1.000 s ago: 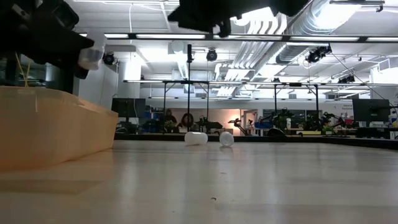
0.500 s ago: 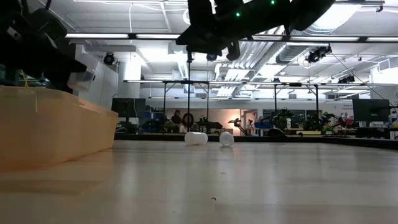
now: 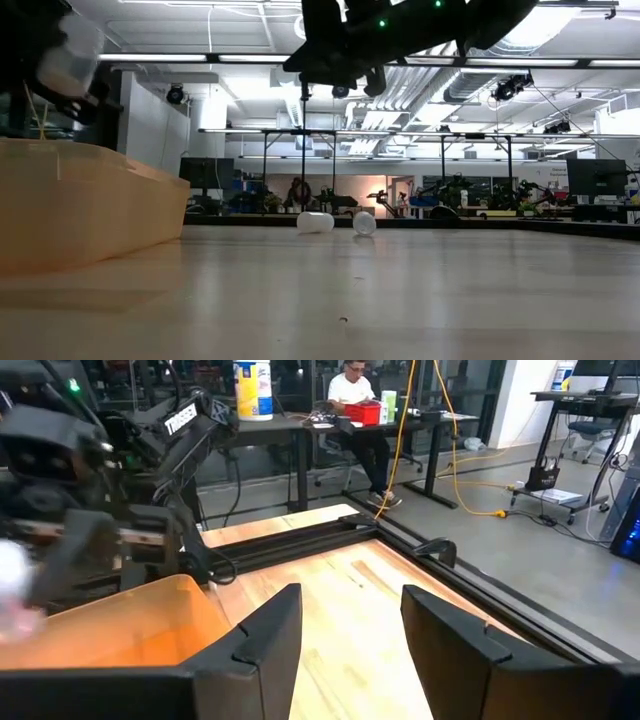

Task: Pick and place pill bottles into a basket
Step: Put the top transparent pill bottle into the orange bin

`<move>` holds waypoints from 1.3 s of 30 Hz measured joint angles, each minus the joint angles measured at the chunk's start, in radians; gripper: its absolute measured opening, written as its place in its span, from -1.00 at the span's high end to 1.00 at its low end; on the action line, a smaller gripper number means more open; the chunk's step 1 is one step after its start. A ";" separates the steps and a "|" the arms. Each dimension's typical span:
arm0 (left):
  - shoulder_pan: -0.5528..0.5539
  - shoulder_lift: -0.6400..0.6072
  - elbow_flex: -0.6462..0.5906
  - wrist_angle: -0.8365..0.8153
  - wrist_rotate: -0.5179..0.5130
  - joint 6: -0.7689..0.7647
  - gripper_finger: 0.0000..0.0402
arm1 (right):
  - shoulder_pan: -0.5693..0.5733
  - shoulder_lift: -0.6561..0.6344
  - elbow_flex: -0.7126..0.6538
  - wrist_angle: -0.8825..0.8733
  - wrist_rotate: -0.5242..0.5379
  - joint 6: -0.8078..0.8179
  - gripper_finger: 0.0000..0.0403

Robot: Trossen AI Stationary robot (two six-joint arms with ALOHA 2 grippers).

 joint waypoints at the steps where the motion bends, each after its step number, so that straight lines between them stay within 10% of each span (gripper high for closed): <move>1: -0.016 0.007 0.000 0.016 -0.012 0.006 0.09 | 0.000 0.000 0.000 0.000 0.000 0.000 0.19; 21: -0.271 0.694 0.000 0.617 -0.165 -0.029 0.10 | 0.000 0.000 0.000 -0.001 0.000 0.035 0.21; 39: -0.288 1.181 0.045 0.952 -0.264 0.011 0.10 | 0.000 0.000 0.001 -0.002 -0.008 0.043 0.23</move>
